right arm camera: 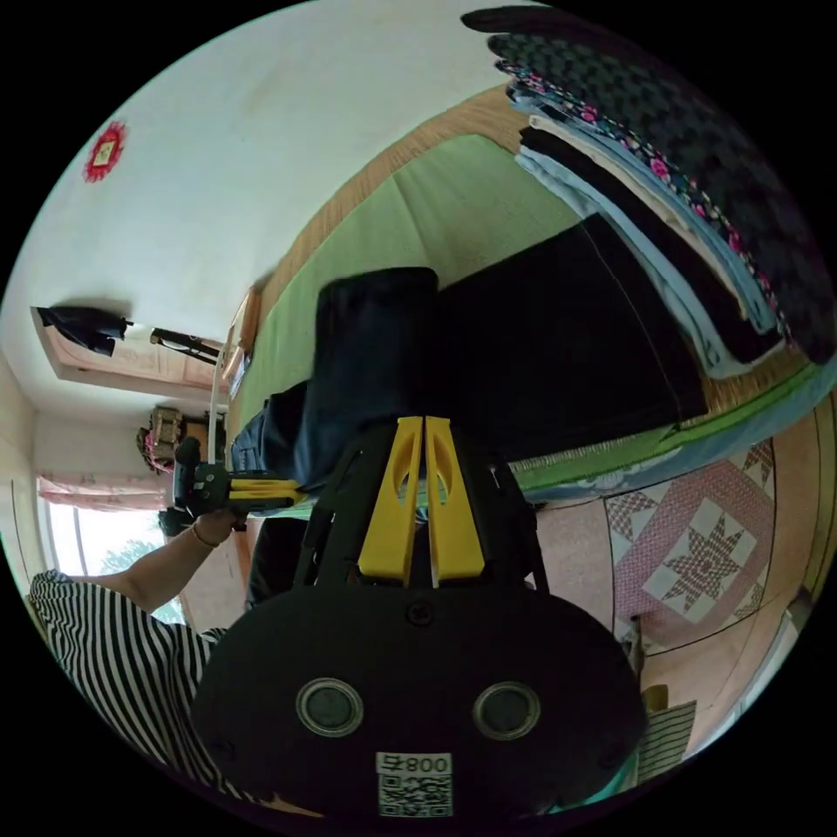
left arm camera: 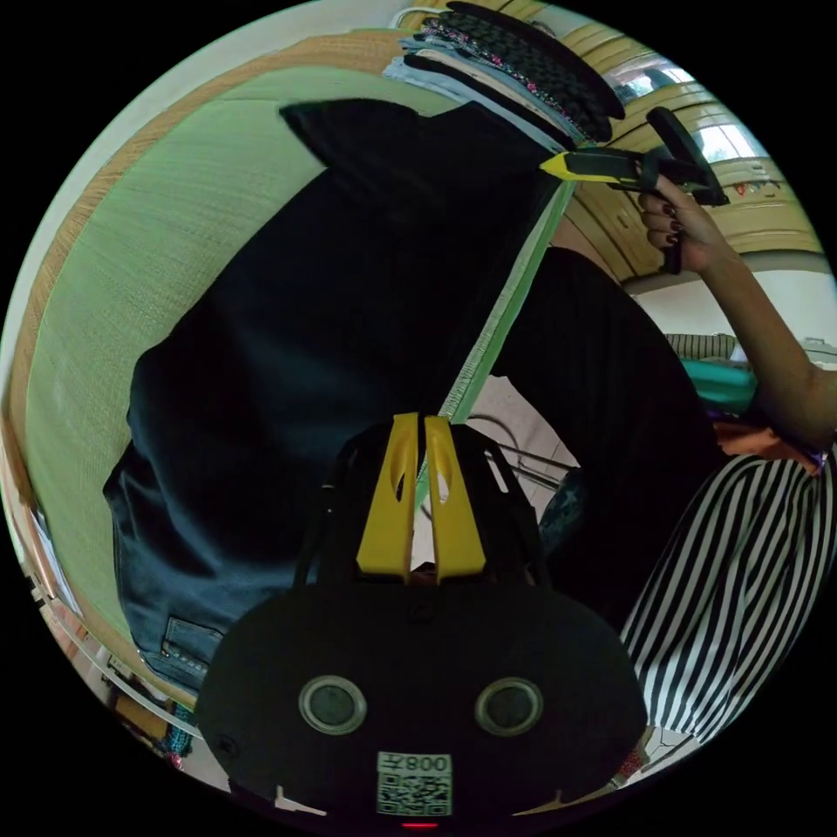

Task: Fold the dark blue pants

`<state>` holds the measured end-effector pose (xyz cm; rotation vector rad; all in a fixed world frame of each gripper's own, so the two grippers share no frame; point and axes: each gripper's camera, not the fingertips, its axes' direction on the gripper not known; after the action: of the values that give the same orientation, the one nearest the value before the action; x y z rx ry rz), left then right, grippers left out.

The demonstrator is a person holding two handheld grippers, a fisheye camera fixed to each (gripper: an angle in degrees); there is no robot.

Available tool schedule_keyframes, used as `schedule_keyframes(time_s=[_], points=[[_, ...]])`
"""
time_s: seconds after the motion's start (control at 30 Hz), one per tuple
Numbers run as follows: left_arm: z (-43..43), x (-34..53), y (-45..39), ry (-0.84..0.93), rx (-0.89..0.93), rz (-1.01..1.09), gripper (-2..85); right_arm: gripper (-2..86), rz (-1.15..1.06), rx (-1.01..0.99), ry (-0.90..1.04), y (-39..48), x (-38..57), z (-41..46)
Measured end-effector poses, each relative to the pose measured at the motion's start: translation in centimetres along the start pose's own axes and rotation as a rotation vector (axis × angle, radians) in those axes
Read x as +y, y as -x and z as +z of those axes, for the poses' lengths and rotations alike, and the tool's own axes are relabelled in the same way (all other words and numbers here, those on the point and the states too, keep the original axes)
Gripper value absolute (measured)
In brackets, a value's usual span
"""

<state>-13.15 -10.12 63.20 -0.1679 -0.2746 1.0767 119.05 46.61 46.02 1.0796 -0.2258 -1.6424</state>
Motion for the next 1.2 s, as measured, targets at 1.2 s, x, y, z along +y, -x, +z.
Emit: schedule_keyframes(time_s=[1.2], points=[[7.0,-16.7,16.8,-0.205,0.382,-0.446,2.0,7.7,-0.344,0.011,-0.047,19.7,10.9,-4.4]])
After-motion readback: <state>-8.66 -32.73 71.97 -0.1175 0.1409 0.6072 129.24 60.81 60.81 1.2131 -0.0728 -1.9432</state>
